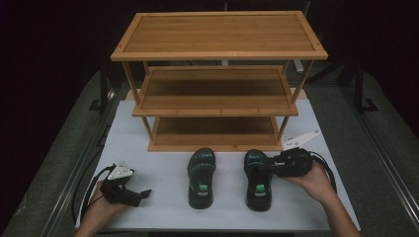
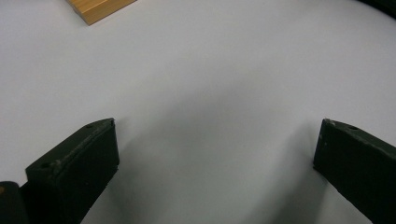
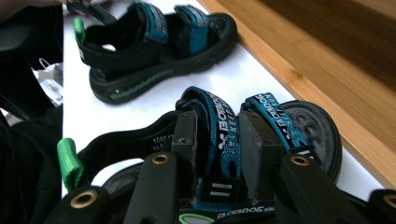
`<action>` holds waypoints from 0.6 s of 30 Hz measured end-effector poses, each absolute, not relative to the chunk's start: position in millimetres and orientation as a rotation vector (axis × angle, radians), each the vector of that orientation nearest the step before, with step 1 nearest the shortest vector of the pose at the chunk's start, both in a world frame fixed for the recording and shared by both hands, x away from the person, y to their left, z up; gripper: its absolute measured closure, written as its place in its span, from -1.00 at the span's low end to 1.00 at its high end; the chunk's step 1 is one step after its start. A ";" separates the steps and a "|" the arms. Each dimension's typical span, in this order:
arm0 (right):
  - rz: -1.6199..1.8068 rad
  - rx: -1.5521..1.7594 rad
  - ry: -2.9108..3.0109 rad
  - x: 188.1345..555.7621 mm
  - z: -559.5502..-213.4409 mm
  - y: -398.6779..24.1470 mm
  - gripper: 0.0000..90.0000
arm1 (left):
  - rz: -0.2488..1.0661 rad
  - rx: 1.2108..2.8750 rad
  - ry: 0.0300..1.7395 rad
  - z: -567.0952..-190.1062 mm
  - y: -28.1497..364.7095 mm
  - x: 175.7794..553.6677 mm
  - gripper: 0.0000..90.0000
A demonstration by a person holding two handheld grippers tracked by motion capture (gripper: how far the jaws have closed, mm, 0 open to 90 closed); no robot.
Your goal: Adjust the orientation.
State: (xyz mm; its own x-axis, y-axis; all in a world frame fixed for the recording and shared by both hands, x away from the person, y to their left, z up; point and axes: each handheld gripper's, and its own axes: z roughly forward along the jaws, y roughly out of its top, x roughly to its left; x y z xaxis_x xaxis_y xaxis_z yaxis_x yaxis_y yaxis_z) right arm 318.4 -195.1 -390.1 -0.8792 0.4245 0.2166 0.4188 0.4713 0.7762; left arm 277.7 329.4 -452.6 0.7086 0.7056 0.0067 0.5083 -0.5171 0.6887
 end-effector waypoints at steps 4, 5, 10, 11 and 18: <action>1.431 0.729 2.684 322.1 -383.4 -180.1 0.52 | 0.375 2.234 0.919 -452.6 329.5 277.7 -1.00; 1.431 0.719 2.681 323.2 -381.8 -175.7 0.52 | 0.375 2.234 0.919 -452.6 329.4 277.7 -1.00; 1.445 0.680 2.690 330.5 -379.0 -152.6 0.52 | 0.375 2.234 0.919 -452.6 329.5 277.7 -1.00; 1.442 0.672 2.699 331.3 -379.0 -147.8 0.52 | 0.375 2.234 0.919 -452.6 329.5 277.7 -1.00; 1.437 0.628 2.726 336.5 -383.6 -123.5 0.52 | 0.374 2.234 0.919 -452.6 329.5 277.8 -1.00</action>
